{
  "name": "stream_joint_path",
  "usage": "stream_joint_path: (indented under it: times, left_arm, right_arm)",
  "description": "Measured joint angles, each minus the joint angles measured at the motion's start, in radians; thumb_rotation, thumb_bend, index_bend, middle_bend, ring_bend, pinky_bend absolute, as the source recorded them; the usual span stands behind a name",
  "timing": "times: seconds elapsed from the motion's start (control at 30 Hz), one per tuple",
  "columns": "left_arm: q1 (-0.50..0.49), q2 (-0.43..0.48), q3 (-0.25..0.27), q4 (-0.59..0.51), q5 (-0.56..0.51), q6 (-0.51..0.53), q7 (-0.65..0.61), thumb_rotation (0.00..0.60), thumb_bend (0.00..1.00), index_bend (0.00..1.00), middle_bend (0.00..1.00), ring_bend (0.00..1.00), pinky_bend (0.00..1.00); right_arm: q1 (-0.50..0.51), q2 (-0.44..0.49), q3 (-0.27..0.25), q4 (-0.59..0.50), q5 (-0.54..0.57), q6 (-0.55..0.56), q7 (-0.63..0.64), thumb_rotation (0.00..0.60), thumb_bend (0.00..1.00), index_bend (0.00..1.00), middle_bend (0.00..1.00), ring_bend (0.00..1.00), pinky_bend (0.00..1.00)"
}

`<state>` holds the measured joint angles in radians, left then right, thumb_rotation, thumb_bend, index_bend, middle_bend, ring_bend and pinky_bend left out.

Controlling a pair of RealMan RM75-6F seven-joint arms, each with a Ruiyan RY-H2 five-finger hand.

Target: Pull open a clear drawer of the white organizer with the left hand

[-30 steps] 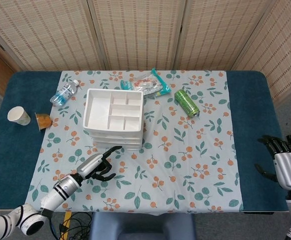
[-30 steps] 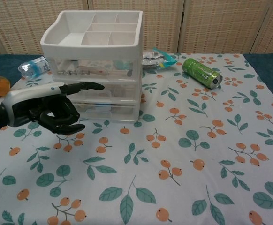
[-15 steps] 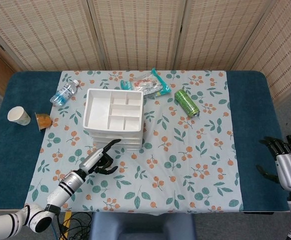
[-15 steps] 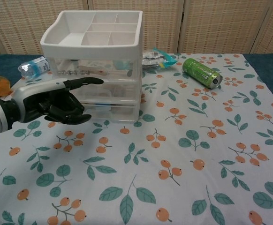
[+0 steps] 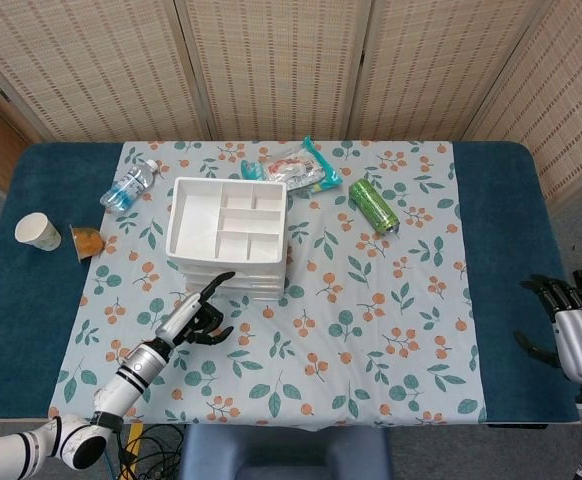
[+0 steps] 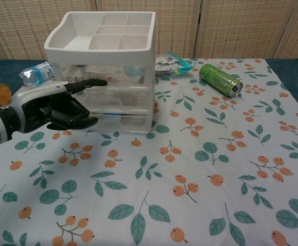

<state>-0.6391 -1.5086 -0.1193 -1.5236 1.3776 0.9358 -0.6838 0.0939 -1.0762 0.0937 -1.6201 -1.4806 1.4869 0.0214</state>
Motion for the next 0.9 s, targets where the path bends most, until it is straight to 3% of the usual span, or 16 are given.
stream_joint_path:
  times: [0.9]
  left_arm:
    - [-0.004, -0.096, -0.042, 0.067, -0.004, 0.01, -0.081, 0.6, 0.38, 0.03, 0.9, 1.0, 1.0]
  right_arm:
    - [-0.009, 0.0, 0.005, 0.012, 0.018, 0.002, 0.011, 0.6, 0.24, 0.22, 0.19, 0.22, 0.22]
